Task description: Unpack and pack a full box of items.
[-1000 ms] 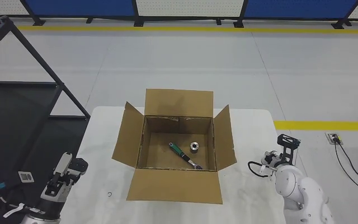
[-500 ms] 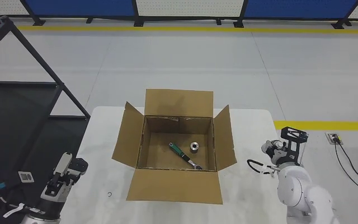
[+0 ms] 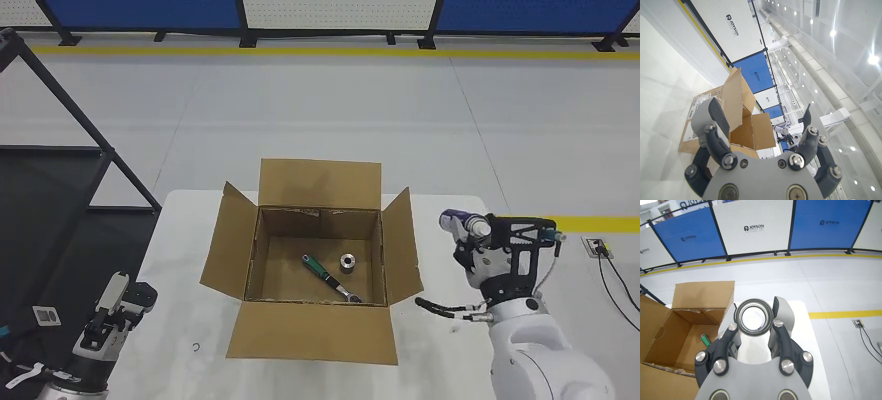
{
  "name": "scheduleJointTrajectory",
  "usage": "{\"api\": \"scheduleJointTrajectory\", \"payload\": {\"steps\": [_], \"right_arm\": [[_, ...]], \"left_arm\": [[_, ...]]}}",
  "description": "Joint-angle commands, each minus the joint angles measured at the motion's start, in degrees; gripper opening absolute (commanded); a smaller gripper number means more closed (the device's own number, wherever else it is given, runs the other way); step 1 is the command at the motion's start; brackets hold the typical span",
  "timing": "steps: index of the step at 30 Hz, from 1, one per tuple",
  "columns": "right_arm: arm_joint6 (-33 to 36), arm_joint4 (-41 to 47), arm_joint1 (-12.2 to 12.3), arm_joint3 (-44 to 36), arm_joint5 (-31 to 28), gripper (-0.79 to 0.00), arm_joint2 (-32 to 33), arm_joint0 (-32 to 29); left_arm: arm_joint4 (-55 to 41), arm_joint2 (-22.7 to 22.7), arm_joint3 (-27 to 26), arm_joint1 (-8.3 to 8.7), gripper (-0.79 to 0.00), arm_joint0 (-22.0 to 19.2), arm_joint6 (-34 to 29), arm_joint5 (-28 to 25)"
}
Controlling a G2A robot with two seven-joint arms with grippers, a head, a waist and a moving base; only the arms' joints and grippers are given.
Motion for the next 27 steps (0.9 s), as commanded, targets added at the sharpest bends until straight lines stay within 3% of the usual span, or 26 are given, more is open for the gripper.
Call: {"api": "scheduleJointTrajectory", "payload": {"steps": [1, 16, 22, 27], "right_arm": [[-0.2, 0.0, 0.0, -0.9, -1.5, -0.785, -1.3, 0.3], [7.3, 4.9, 0.1, 3.1, -21.5, -0.785, -11.7, 11.1], [13.9, 4.0, -0.8, 9.9, -22.7, -0.785, -19.2, 19.4], [17.6, 4.5, -2.2, 18.9, -19.9, -0.785, -24.8, 26.6]], "left_arm": [[0.0, 0.0, 0.0, 0.0, 0.0, 0.0, 0.0, 0.0], [0.0, 0.0, 0.0, 0.0, 0.0, 0.0, 0.0, 0.0], [0.0, 0.0, 0.0, 0.0, 0.0, 0.0, 0.0, 0.0], [0.0, 0.0, 0.0, 0.0, 0.0, 0.0, 0.0, 0.0]]}}
